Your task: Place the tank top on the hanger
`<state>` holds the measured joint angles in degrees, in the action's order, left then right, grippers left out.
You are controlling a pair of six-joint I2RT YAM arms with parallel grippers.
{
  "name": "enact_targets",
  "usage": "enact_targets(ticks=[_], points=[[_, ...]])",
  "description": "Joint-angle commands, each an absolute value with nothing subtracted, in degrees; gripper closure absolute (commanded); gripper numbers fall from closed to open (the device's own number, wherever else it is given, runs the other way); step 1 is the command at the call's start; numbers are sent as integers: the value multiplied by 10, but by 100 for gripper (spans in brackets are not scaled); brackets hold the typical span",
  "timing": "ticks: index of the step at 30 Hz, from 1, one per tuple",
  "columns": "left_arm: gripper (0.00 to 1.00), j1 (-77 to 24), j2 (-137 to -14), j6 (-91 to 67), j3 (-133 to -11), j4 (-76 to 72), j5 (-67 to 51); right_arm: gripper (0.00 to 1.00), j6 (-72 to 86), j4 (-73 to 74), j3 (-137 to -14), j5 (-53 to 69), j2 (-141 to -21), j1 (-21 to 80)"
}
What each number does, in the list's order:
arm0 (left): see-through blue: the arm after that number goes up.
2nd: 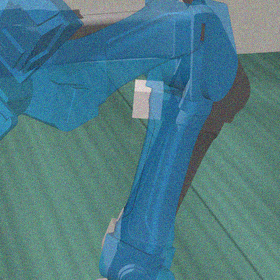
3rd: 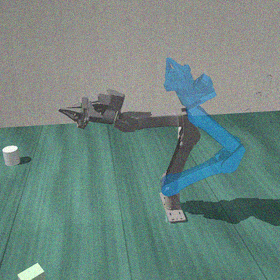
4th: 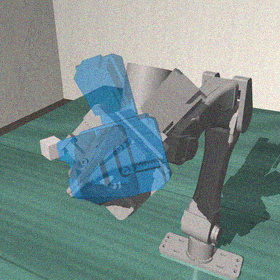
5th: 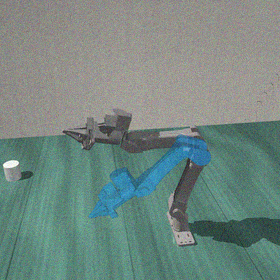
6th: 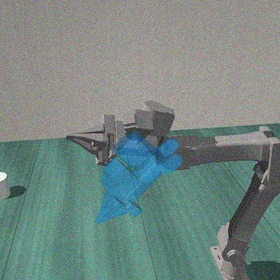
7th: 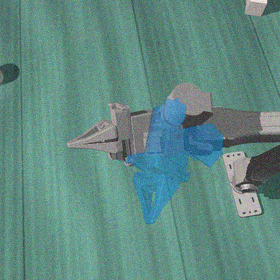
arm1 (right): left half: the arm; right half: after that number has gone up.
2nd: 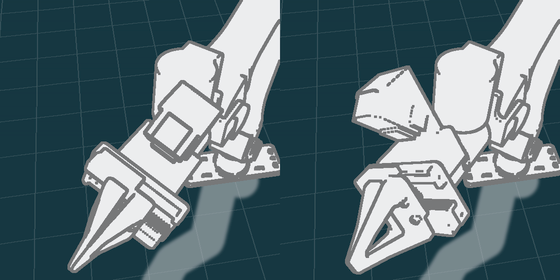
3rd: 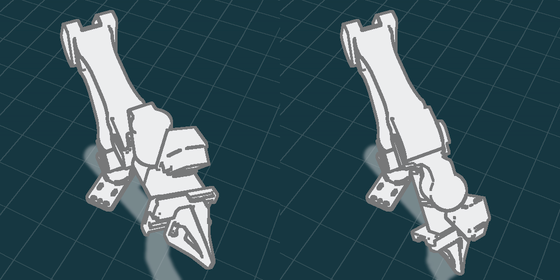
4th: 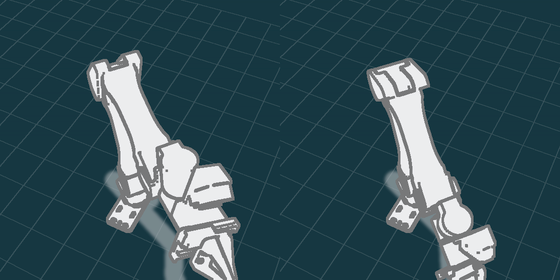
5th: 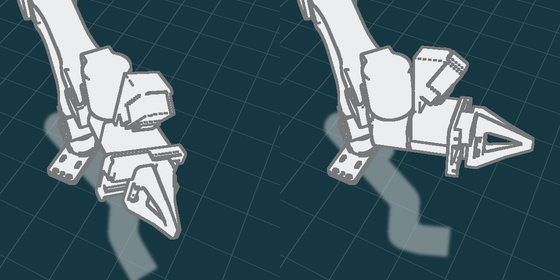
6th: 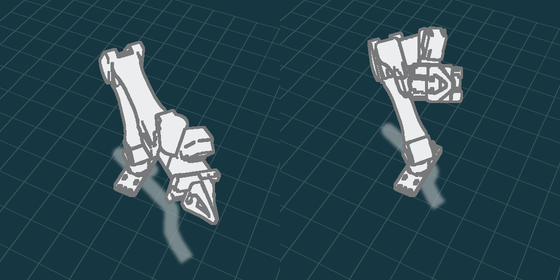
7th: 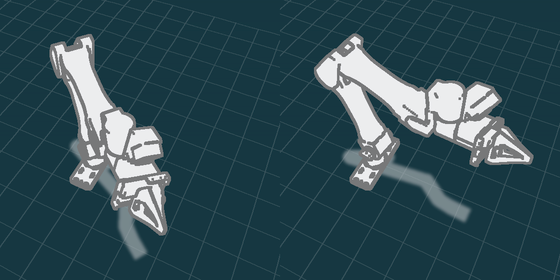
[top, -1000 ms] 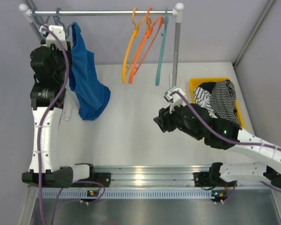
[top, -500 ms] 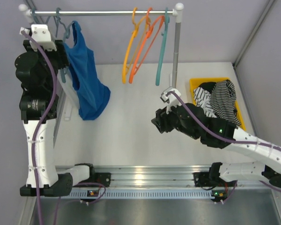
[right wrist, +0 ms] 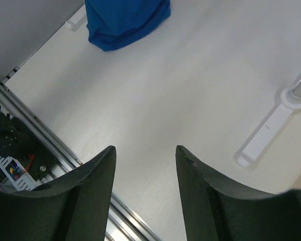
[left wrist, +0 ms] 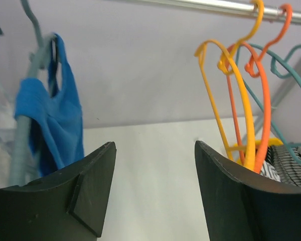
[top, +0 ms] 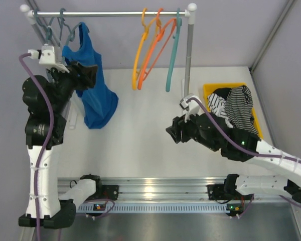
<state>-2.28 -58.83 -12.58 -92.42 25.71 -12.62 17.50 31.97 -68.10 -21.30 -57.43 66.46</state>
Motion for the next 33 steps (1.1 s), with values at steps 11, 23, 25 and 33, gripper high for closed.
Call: enact_targets(ticks=[11,23,25,33], points=[[36,-247,-447,-198,-658,255,55,48,254,339,-598,-302,-465,657],[38,-558,-396,-290,-442,203,298,43,369,388,-465,-369,-331,656],[38,-613,-405,-292,-428,193,357,43,384,398,-451,-379,-321,657],[37,-739,-453,-322,-381,127,417,42,404,417,-438,-406,-327,657]])
